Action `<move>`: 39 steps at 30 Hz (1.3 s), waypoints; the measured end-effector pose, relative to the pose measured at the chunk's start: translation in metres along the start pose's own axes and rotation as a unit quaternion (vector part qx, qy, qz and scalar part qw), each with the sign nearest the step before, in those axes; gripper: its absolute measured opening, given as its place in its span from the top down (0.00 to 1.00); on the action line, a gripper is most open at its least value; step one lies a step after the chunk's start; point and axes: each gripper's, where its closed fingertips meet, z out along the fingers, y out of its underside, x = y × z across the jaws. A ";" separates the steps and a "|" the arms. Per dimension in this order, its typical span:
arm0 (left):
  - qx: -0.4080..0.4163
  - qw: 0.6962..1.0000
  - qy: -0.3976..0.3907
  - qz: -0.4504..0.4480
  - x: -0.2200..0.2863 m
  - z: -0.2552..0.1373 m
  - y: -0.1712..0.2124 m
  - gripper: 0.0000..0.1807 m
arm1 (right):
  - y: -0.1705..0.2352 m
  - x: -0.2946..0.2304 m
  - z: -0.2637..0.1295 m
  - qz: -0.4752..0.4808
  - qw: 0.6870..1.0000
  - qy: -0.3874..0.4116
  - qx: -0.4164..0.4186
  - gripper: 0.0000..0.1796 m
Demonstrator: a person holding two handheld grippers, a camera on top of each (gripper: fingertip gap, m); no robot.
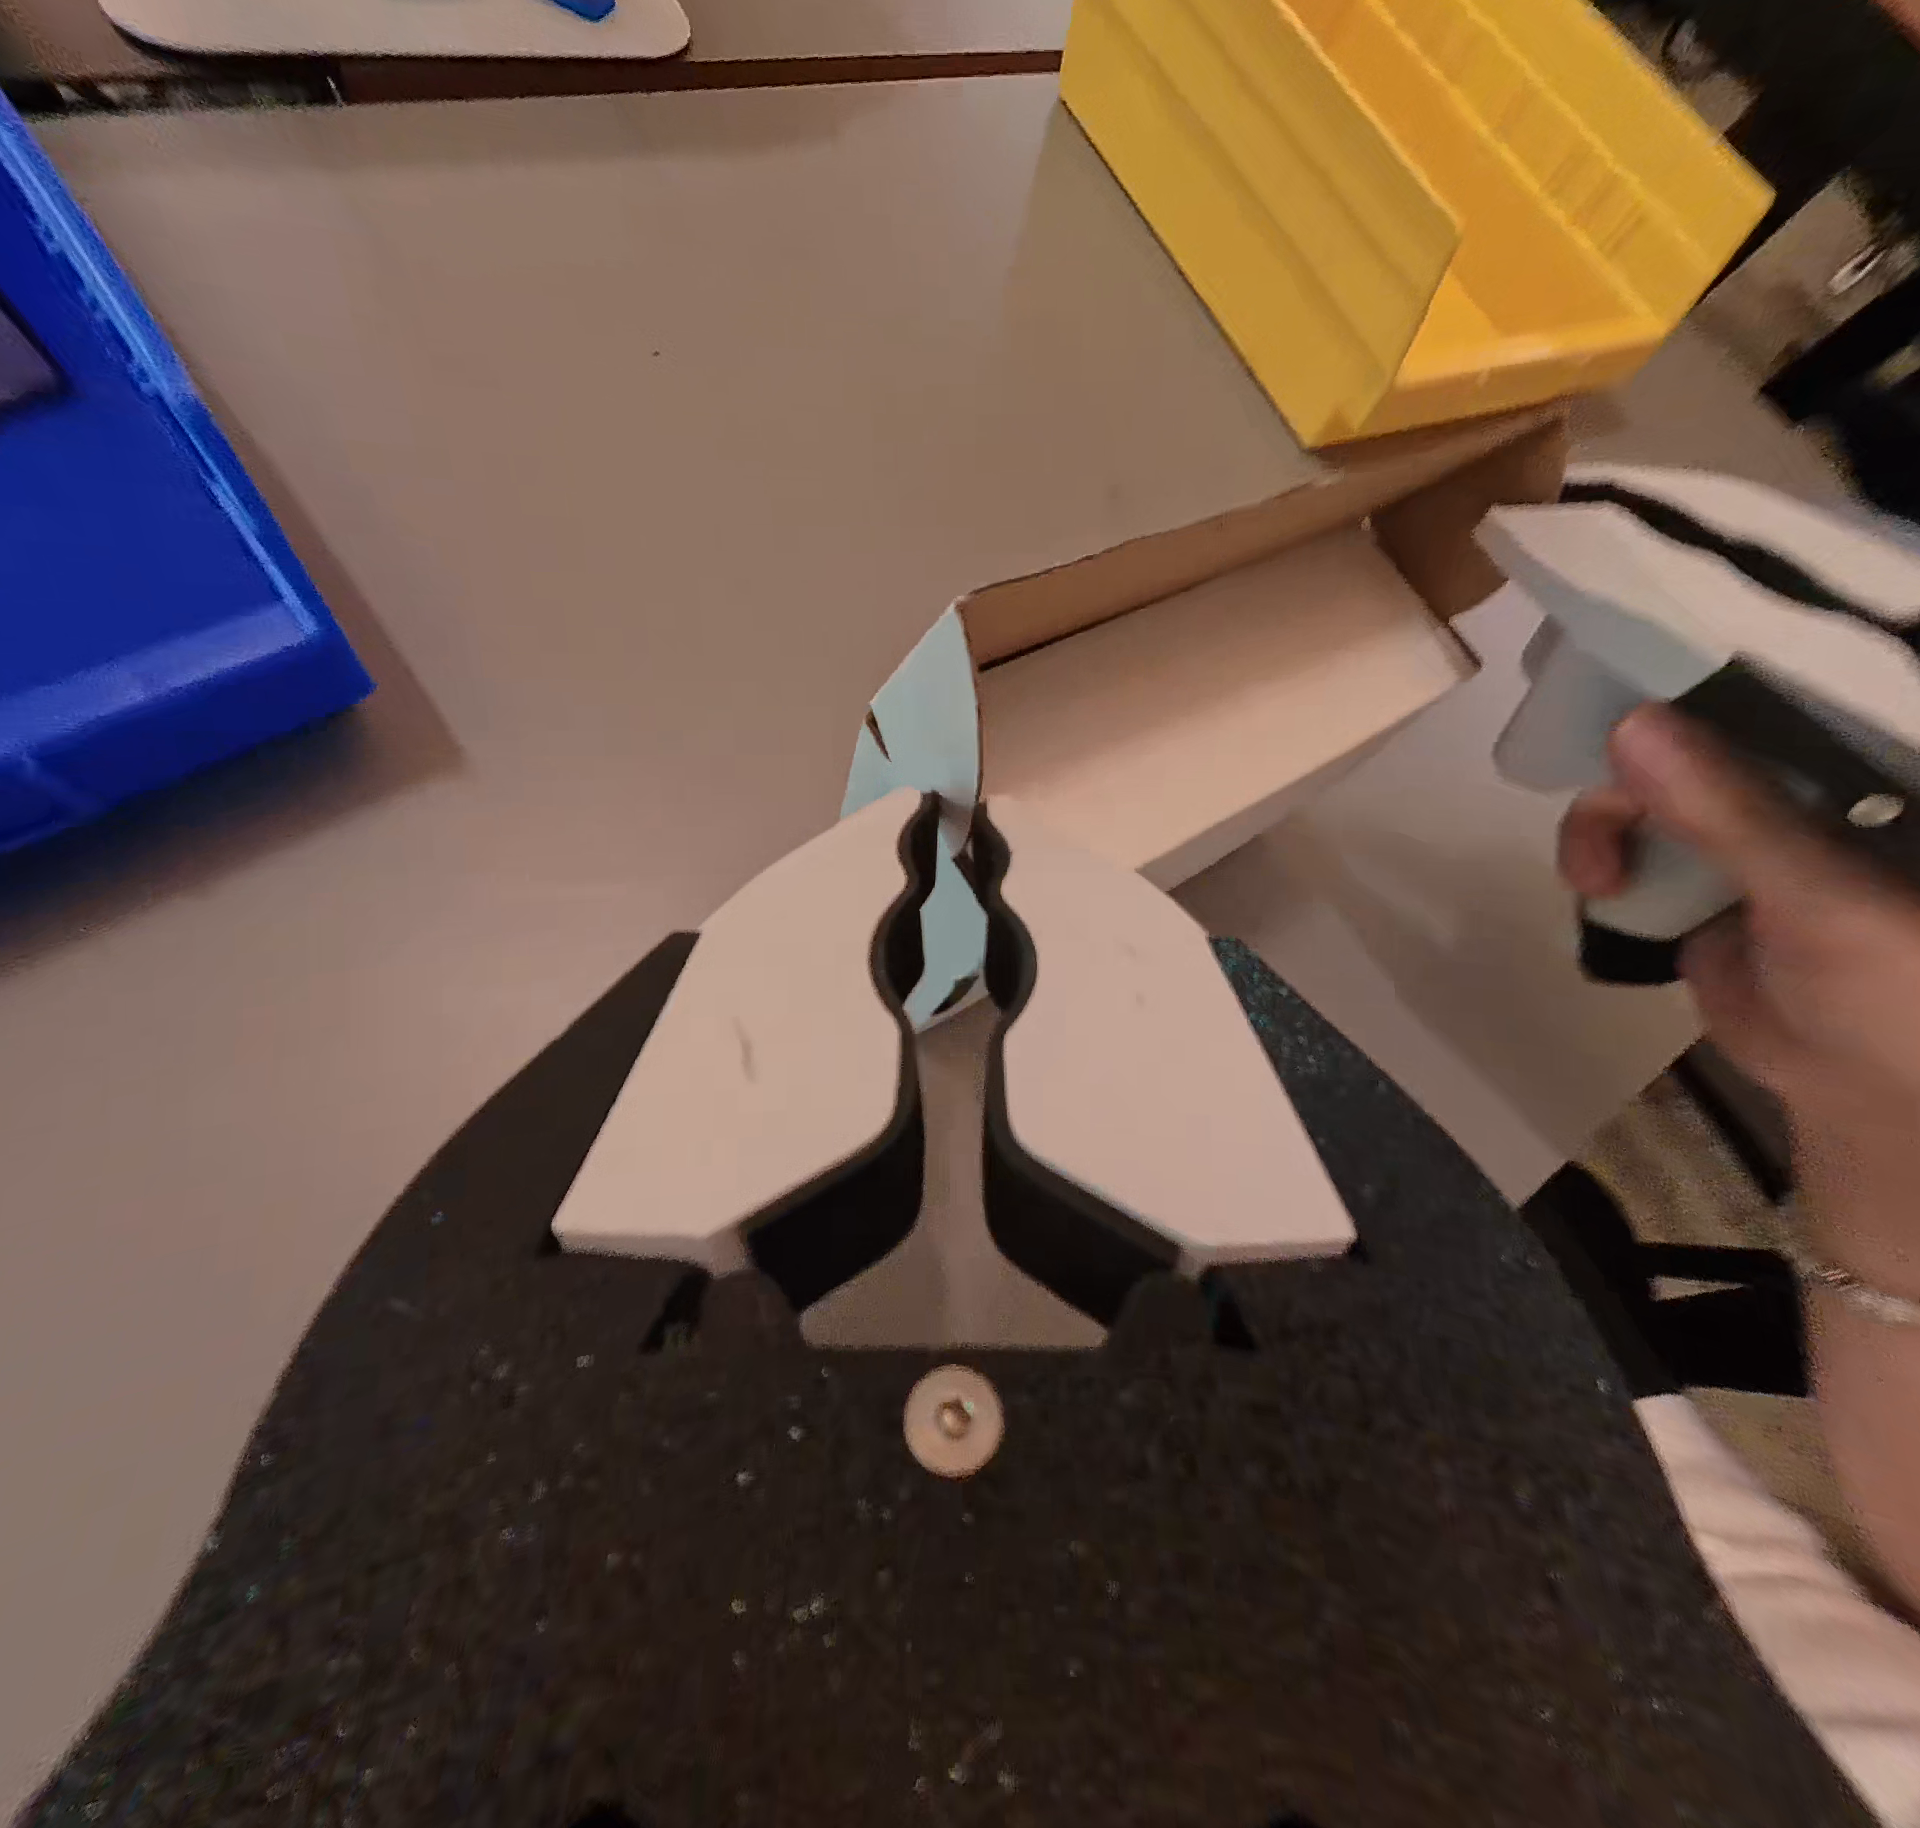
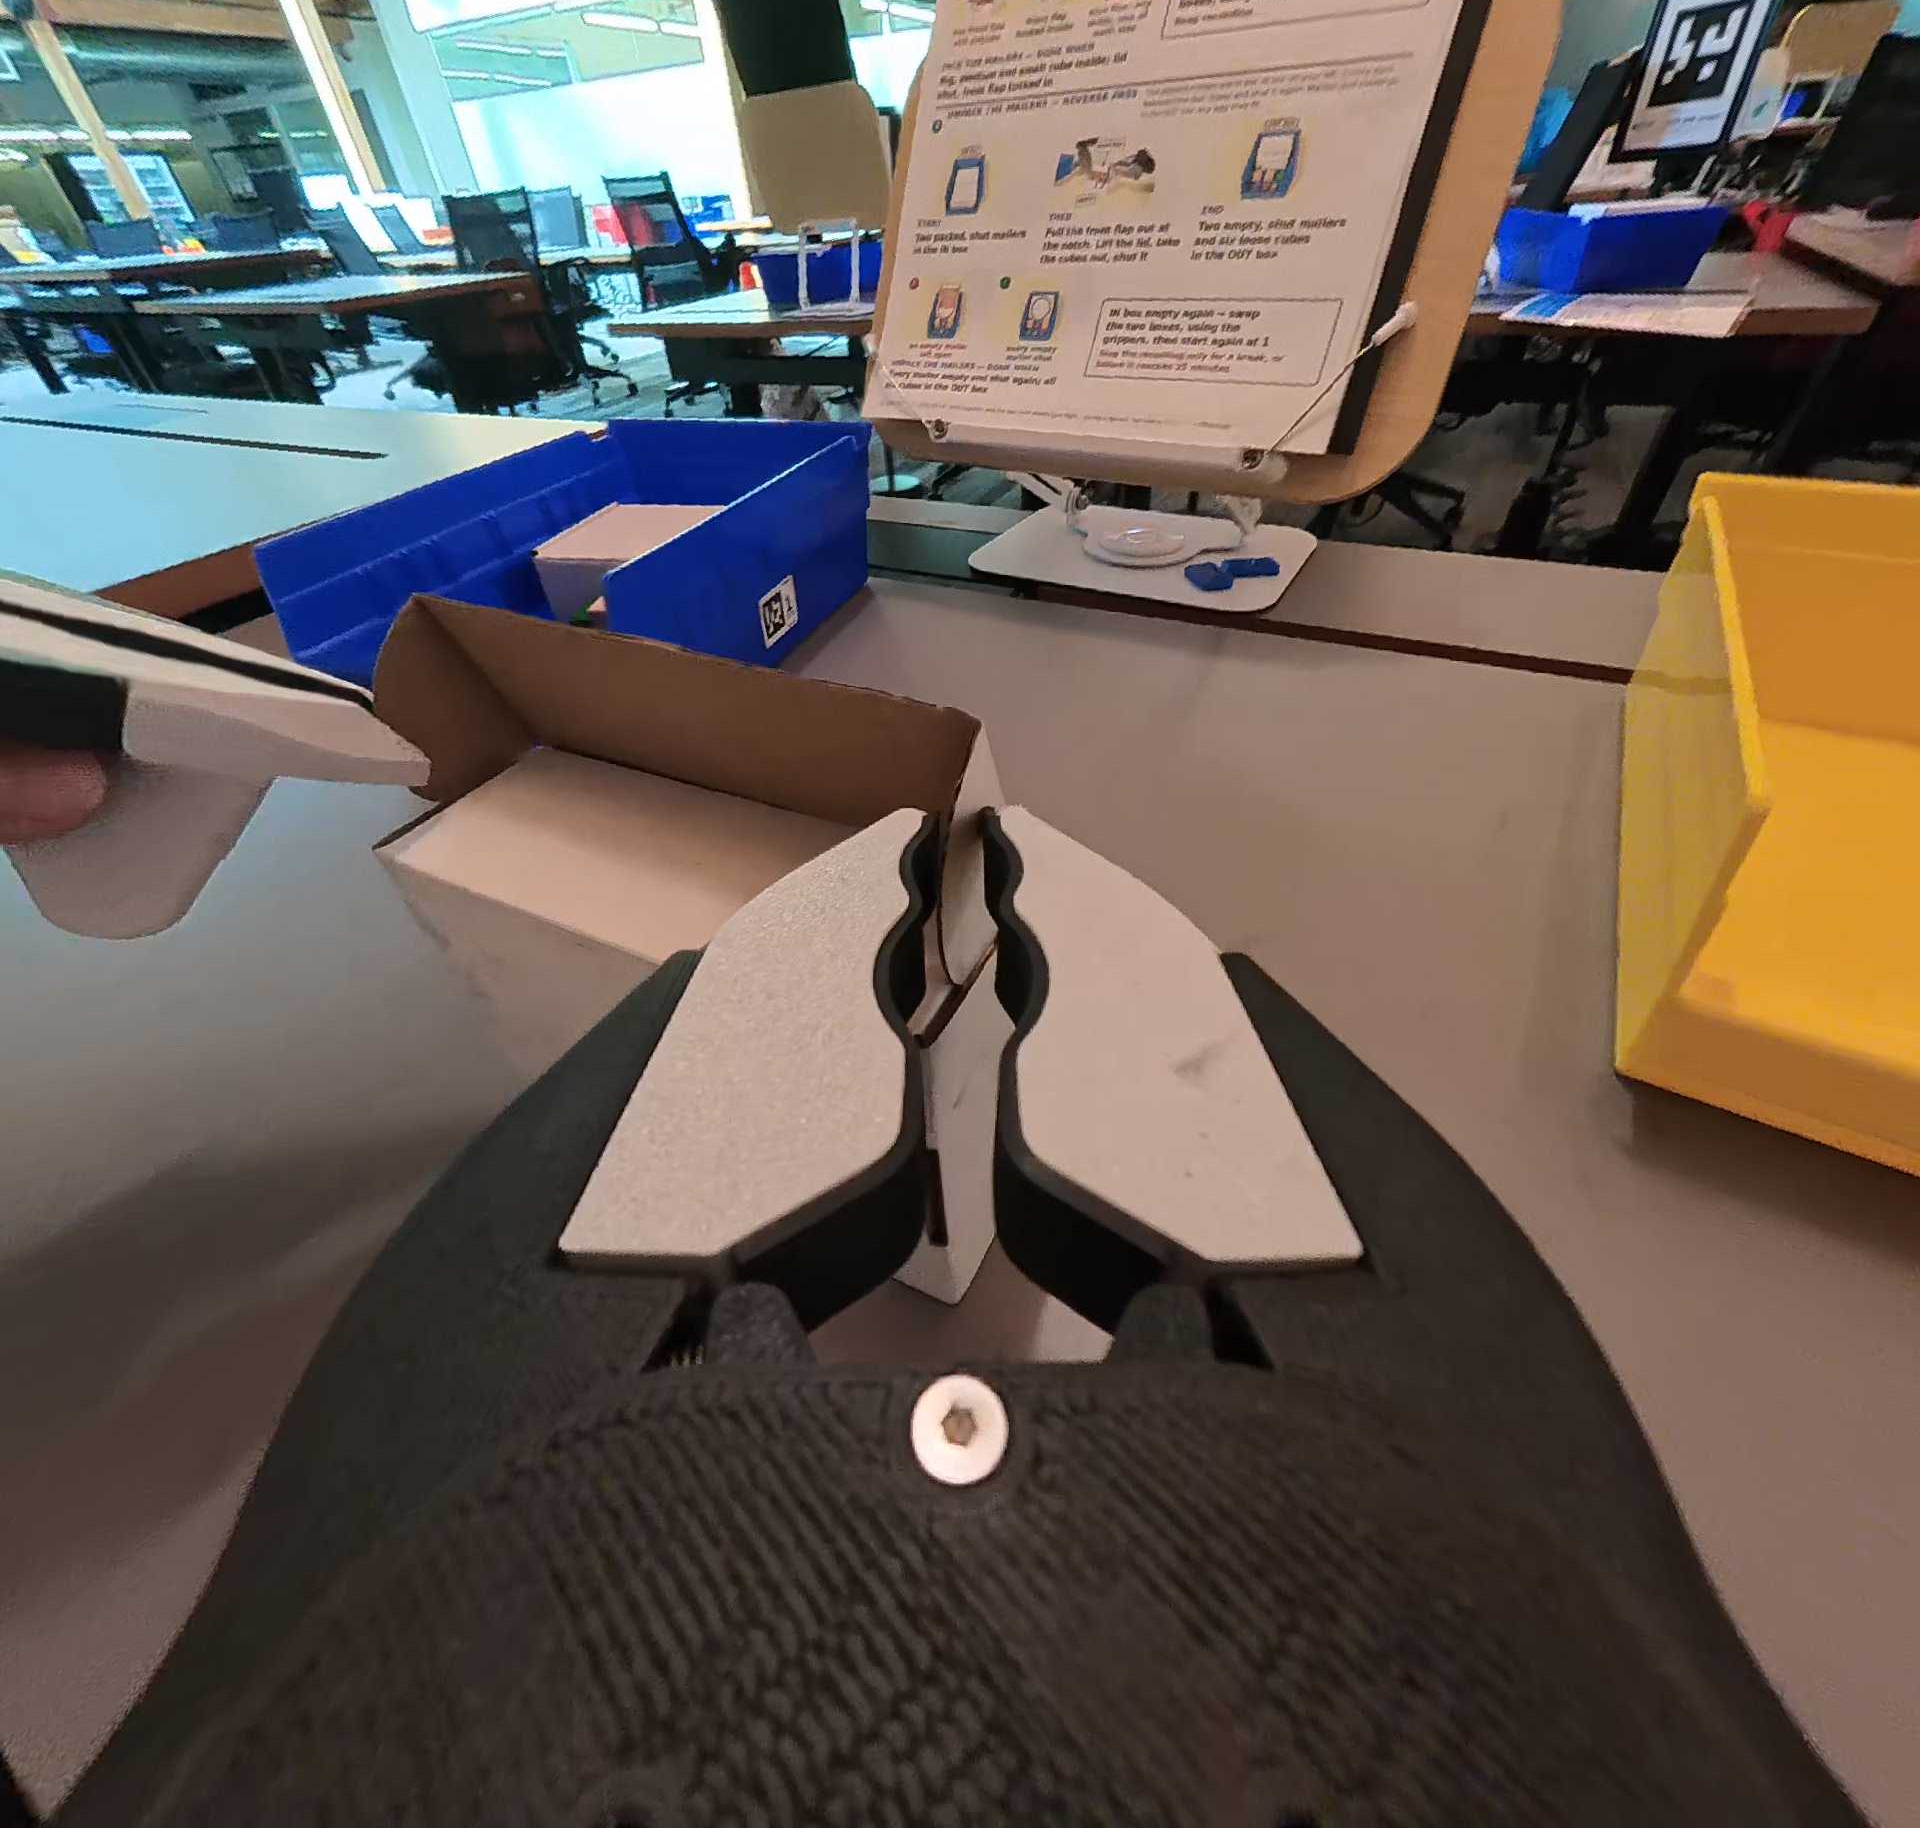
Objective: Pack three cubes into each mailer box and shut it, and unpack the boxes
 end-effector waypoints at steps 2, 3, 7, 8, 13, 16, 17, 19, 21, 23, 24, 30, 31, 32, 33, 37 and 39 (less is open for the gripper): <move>0.005 0.999 0.019 -0.040 0.000 0.000 -0.002 0.97 | 0.000 -0.001 -0.001 -0.021 1.000 0.016 0.008 0.96; 0.006 0.998 0.026 -0.056 -0.001 0.001 -0.002 0.97 | 0.000 -0.001 -0.002 -0.036 0.999 0.025 0.009 0.96; 0.013 0.992 0.057 -0.114 0.000 0.001 -0.006 0.96 | 0.000 -0.005 0.000 -0.096 0.994 0.047 0.004 0.95; 0.015 0.991 0.058 -0.122 -0.001 0.002 -0.006 0.96 | 0.000 -0.005 0.000 -0.105 0.993 0.053 0.001 0.96; 0.011 0.997 0.034 -0.068 -0.003 0.000 -0.004 0.97 | 0.000 -0.007 0.001 -0.124 0.991 0.059 0.005 0.95; -0.012 0.999 -0.027 0.036 -0.007 0.000 0.005 0.97 | 0.003 -0.009 0.000 -0.117 0.992 0.046 0.006 0.96; -0.015 0.997 -0.043 0.059 -0.008 0.000 0.007 0.98 | 0.005 -0.010 -0.001 -0.117 0.992 0.043 0.005 0.96; -0.010 0.994 -0.067 0.088 -0.008 0.000 0.009 0.98 | 0.010 -0.010 -0.002 -0.116 0.992 0.041 0.003 0.96; -0.002 0.993 -0.073 0.091 -0.008 0.000 0.009 0.98 | 0.012 -0.011 -0.003 -0.116 0.992 0.038 0.003 0.96; 0.007 0.994 -0.068 0.090 -0.008 0.000 0.008 0.98 | 0.015 -0.015 -0.004 -0.126 0.992 0.013 -0.008 0.91; 0.011 0.994 -0.064 0.090 -0.008 -0.001 0.009 0.98 | 0.014 -0.017 -0.006 -0.124 0.992 -0.001 -0.012 0.90; 0.052 0.989 -0.048 0.133 -0.004 -0.005 0.010 0.84 | -0.044 -0.001 -0.029 -0.165 0.983 -0.011 0.080 1.00; 0.066 0.986 -0.051 0.141 -0.003 -0.006 0.008 0.83 | -0.051 0.003 -0.029 -0.194 0.978 -0.007 0.080 1.00; 0.083 0.984 -0.052 0.149 -0.002 -0.009 0.006 0.83 | -0.055 0.004 -0.027 -0.233 0.970 -0.007 0.072 1.00; 0.100 0.981 -0.053 0.157 -0.001 -0.012 0.002 0.84 | -0.058 0.004 -0.023 -0.283 0.957 -0.007 0.065 1.00; 0.109 0.974 -0.068 0.186 -0.006 -0.018 0.002 0.87 | -0.049 0.004 0.000 -0.497 0.867 0.015 -0.012 1.00; 0.090 0.973 -0.079 0.196 -0.013 -0.017 0.007 0.87 | -0.035 -0.001 0.009 -0.559 0.828 -0.003 -0.048 1.00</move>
